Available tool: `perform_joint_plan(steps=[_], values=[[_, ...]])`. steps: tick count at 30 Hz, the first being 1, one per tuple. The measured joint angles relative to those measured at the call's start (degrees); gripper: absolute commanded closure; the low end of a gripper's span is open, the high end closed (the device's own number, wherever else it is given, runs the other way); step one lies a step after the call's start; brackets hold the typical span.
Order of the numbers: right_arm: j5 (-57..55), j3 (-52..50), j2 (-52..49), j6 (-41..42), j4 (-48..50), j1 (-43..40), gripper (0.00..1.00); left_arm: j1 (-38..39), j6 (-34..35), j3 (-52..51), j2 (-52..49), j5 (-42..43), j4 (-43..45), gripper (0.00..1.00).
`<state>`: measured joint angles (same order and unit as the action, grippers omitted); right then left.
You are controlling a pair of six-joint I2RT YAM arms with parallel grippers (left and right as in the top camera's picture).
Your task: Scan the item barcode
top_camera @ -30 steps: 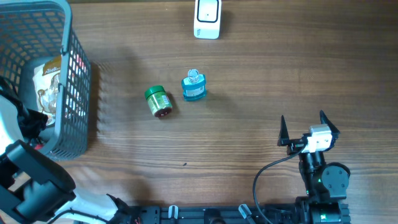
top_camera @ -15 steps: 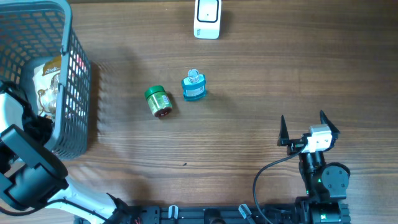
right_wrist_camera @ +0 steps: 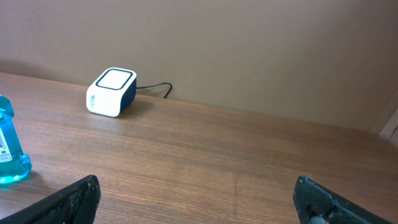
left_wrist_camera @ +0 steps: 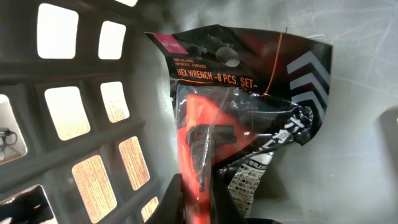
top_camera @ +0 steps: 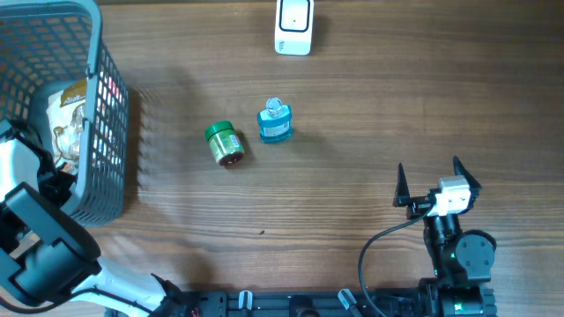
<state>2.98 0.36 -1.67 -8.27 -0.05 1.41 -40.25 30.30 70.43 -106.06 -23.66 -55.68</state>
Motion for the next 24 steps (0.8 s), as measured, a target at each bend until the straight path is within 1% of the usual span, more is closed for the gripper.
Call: perform_joint_plan(steps=[4, 7, 11, 15, 20, 23, 24], values=[[0.02, 0.00, 0.00, -0.02, 0.00, 0.00, 0.00, 0.00, -0.02, 0.00, 0.00, -0.04, 0.00, 0.96], [0.02, 0.00, 0.00, 0.00, 0.00, 0.00, 0.00, -0.07, -1.29, 0.00, 0.02, 0.83, 0.00, 0.96], [0.00, 0.00, 0.00, -0.02, 0.00, 0.00, 0.00, -1.01, -4.63, 0.15, 0.83, 6.05, 0.13, 0.96], [0.00, 0.00, 0.00, 0.00, 0.00, 0.00, 0.00, -1.29, -6.32, 1.84, 1.27, 18.18, 0.24, 0.96], [0.00, 0.00, 0.00, -0.02, 0.00, 0.00, 0.00, -1.05, -8.66, 3.69, -0.24, 40.00, 0.22, 0.96], [0.00, 0.00, 0.00, -0.02, 0.00, 0.00, 0.00, -1.03, -9.27, 4.63, -1.38, 50.56, 1.01, 0.96], [0.00, 0.00, 0.00, -0.02, 0.00, 0.00, 0.00, -1.03, -9.27, 4.83, -1.40, 52.57, 1.42, 0.96]])
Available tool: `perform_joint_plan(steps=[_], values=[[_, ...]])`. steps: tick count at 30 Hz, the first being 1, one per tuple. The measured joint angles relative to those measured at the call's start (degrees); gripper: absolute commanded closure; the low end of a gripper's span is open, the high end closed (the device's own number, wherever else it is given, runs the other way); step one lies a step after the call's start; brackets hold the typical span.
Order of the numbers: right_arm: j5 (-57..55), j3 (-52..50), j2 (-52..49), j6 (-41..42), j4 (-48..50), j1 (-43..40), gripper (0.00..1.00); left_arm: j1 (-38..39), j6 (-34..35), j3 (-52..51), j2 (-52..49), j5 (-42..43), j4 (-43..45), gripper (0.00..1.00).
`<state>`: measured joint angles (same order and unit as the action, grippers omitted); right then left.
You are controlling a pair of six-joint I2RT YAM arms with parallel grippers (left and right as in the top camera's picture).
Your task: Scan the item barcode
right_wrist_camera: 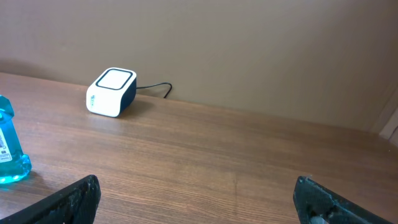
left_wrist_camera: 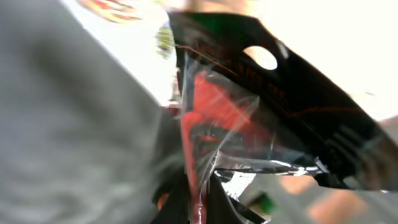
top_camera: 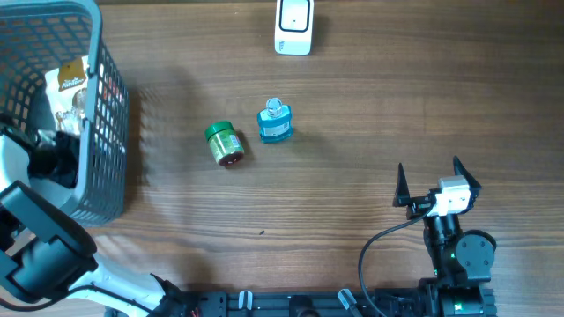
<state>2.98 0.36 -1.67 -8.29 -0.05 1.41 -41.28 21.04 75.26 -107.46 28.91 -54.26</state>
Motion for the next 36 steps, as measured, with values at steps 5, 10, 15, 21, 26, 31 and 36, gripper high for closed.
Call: perform_joint_plan(steps=[5, 10, 15, 21, 26, 31, 36], values=[[0.02, 0.00, 0.00, 0.02, 0.00, 0.00, 0.00, -0.04, -0.22, 0.35, -0.02, 9.55, 0.46, 0.96], [0.02, 0.00, 0.00, 0.00, 0.00, 0.00, 0.00, 0.09, -0.20, 0.39, 0.33, 20.31, 1.77, 0.96], [0.00, 0.00, 0.00, 0.00, 0.00, 0.00, 0.00, 0.13, 0.33, 0.48, 5.60, 22.99, 2.82, 0.96], [0.02, 0.00, 0.00, 0.00, 0.00, 0.00, 0.00, 0.33, 2.27, 1.42, 15.50, 16.20, 1.05, 0.74], [0.02, 0.00, 0.00, 0.00, 0.00, 0.00, 0.00, 2.49, 4.87, 1.77, 17.62, -4.59, -5.14, 0.01], [0.02, 0.00, 0.00, 0.00, 0.00, 0.00, 0.00, 8.24, 9.38, 1.77, 17.62, -15.74, -2.56, 0.00], [0.02, 0.00, 0.00, 0.00, 0.00, 0.00, 0.00, 13.88, 19.47, 1.77, 17.62, -26.60, 1.20, 0.00]])
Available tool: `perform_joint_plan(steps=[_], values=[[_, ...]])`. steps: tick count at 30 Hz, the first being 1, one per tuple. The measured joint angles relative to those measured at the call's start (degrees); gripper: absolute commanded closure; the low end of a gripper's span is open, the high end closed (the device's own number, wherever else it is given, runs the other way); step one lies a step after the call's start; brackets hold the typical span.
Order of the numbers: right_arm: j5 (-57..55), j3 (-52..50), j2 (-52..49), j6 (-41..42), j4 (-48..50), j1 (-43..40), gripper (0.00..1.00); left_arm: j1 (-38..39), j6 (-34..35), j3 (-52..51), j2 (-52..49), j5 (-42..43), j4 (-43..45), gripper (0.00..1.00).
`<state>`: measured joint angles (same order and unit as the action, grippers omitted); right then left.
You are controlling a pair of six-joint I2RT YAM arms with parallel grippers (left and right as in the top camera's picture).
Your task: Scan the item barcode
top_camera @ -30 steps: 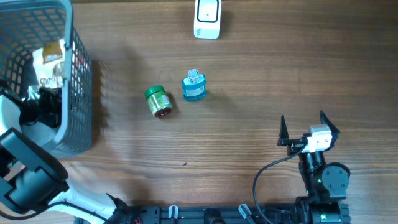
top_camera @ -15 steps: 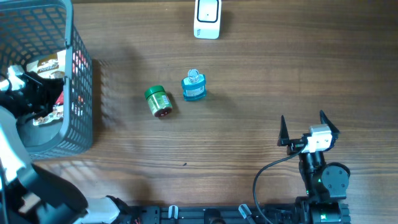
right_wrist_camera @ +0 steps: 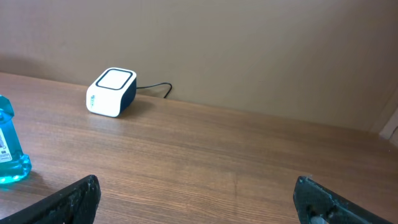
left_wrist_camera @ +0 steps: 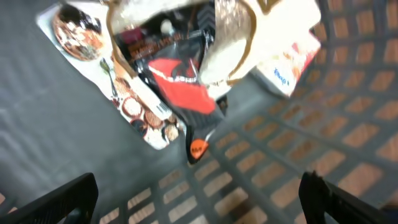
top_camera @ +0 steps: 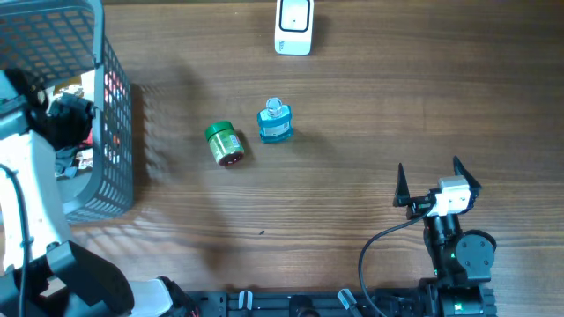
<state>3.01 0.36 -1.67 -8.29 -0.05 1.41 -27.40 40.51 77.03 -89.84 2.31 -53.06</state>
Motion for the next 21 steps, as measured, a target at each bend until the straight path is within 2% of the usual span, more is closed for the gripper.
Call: perform_joint_plan(steps=[5, 10, 15, 21], values=[[-0.02, 0.00, 0.00, 0.00, 0.00, 0.00, 0.00, 4.42, 13.70, 0.00, -0.20, -9.14, 0.90, 0.00], [-0.02, 0.00, 0.00, 0.00, 0.00, 0.00, 0.00, 4.79, 25.44, 0.00, -1.49, -12.31, 1.07, 0.01], [-0.02, 0.00, 0.00, 0.00, 0.00, 0.00, 0.00, 4.02, 31.50, 0.00, -1.81, -14.80, 2.32, 0.00], [-0.02, 0.00, 0.00, 0.00, 0.00, 0.00, 0.00, 1.51, 33.64, 0.00, -6.14, -15.28, 6.67, 0.00]])
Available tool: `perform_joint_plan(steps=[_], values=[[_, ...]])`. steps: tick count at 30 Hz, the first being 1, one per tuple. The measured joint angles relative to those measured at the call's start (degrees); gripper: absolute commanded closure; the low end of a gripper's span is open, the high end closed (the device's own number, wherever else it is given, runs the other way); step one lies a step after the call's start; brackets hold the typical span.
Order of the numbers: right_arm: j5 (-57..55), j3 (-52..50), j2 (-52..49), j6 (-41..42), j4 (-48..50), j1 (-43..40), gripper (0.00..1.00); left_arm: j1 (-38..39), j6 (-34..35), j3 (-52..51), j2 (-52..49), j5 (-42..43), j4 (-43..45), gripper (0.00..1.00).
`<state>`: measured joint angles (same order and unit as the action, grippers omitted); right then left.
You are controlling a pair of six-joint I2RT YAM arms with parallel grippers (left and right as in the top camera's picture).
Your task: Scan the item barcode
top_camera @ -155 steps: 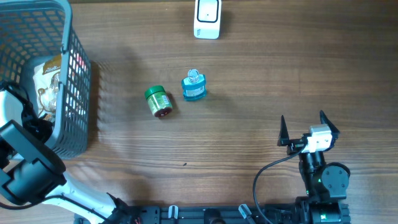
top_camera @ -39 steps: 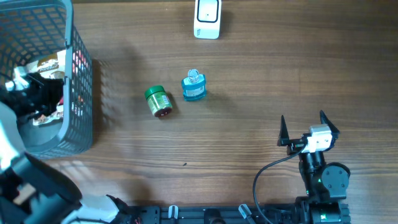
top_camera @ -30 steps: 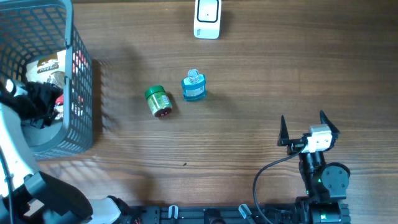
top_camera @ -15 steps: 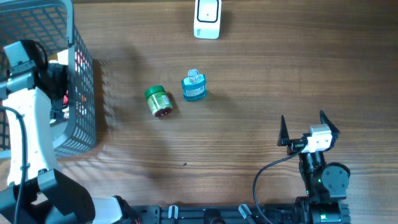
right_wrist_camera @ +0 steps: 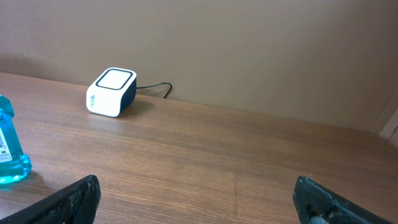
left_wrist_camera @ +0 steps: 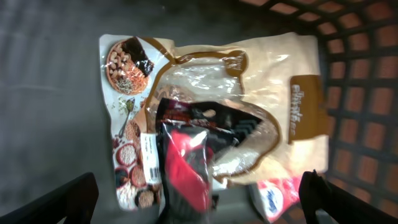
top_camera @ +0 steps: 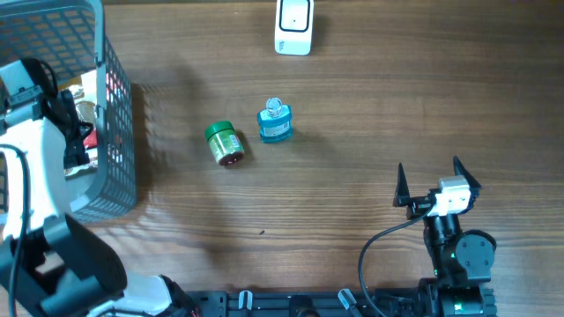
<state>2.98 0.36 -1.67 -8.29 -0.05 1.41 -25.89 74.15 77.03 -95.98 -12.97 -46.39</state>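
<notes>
My left gripper (left_wrist_camera: 199, 208) hangs open inside the grey mesh basket (top_camera: 116, 132), nothing between its fingers. Right below it lies a black and red hex wrench pack (left_wrist_camera: 186, 155), resting on a beige pouch of grains (left_wrist_camera: 249, 93). A white and red packet (left_wrist_camera: 280, 193) sticks out beside them. In the overhead view my left gripper (top_camera: 75, 134) is low in the basket. The white barcode scanner (top_camera: 293, 26) stands at the table's far edge. My right gripper (top_camera: 432, 183) rests open near the front right, pointing at the scanner (right_wrist_camera: 112, 92).
A green can (top_camera: 224, 143) lies on its side mid-table with a blue bottle (top_camera: 274, 121) upright next to it. The blue bottle (right_wrist_camera: 9, 155) shows at the left edge of the right wrist view. The basket's mesh wall (left_wrist_camera: 354, 74) rises close to my left gripper.
My left wrist has shifted and turned over the basket, so the pouch and the wrench pack now sit squarely under the open gripper. The right arm has not moved.
My left gripper was shut on the hex wrench pack down in the basket, and still held it a moment later. Then it stood open with the pack lying on the beige pouch. Now it stays open above the same pile.
</notes>
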Motion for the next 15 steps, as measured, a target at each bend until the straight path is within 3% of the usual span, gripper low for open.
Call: perform_joint_plan(steps=[4, 12, 15], values=[[0.00, 0.00, 0.00, 0.00, 0.00, 0.00, 0.00, -0.11, -1.49, 0.00, -5.64, 2.69, 4.31, 0.00], [0.02, 0.00, 0.00, 0.00, 0.00, 0.00, 0.00, -0.11, -4.59, 0.00, -10.27, 4.74, 4.42, 0.00], [0.02, 0.00, 0.00, 0.02, 0.00, 0.00, 0.00, -0.11, -5.70, 0.00, -11.10, 5.62, 4.46, 0.15]])
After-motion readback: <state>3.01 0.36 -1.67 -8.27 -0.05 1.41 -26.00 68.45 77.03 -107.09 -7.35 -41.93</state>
